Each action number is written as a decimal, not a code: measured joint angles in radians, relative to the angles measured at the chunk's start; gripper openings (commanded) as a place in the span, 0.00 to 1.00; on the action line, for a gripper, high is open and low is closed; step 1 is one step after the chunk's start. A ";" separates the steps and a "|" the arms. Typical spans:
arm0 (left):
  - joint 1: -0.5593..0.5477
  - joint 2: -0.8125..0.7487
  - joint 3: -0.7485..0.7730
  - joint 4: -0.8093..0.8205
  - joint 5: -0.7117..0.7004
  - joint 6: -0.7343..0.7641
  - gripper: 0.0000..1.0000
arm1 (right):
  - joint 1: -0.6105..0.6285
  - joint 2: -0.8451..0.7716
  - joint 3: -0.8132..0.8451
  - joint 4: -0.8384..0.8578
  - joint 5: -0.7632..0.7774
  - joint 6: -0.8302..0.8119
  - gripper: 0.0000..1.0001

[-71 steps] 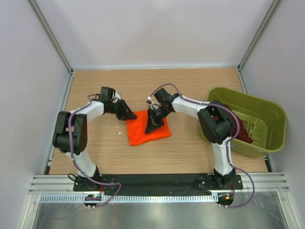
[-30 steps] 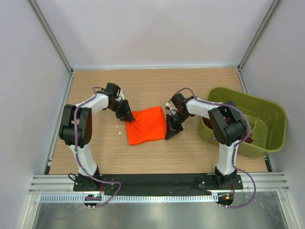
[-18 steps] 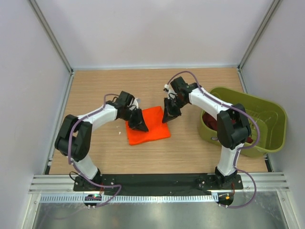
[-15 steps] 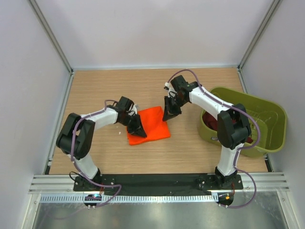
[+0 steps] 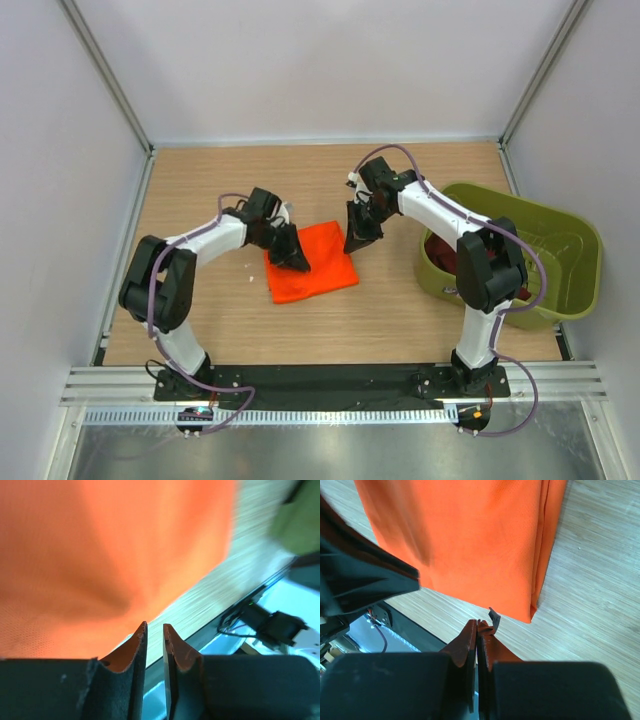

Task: Fold and stack the t-shirts
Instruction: Fold the tshirt, then neatly place the folded tshirt to the corner

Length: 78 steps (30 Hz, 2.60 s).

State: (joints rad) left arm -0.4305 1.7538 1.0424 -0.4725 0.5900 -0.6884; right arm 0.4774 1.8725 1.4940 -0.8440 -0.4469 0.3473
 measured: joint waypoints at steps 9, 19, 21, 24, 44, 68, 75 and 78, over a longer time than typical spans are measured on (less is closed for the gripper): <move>0.178 0.005 0.159 -0.051 -0.007 0.079 0.63 | 0.000 -0.008 -0.026 -0.003 0.004 0.000 0.06; 0.232 0.035 0.266 -0.187 -0.225 0.310 0.78 | 0.000 -0.109 -0.109 -0.008 0.003 0.006 0.06; 0.232 0.039 0.266 -0.187 -0.243 0.341 0.77 | 0.000 -0.131 -0.130 -0.008 0.003 0.006 0.06; 0.232 0.059 0.264 -0.187 -0.266 0.388 0.74 | 0.000 -0.152 -0.154 -0.010 0.002 0.005 0.06; 0.217 0.194 0.260 -0.078 -0.237 0.417 0.40 | 0.000 -0.209 -0.255 0.014 -0.014 -0.010 0.03; 0.215 0.192 0.377 -0.124 -0.681 0.537 0.00 | 0.008 -0.299 -0.304 0.057 -0.060 0.056 0.02; 0.246 0.249 0.439 -0.039 -1.071 0.827 0.00 | 0.010 -0.309 -0.270 -0.012 -0.026 0.047 0.02; 0.275 0.331 0.472 0.043 -1.217 0.947 0.00 | 0.010 -0.311 -0.271 -0.044 0.004 0.033 0.02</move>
State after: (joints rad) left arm -0.1555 2.0850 1.5146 -0.4294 -0.6266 0.2584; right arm 0.4873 1.5620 1.2232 -0.8883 -0.4427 0.3801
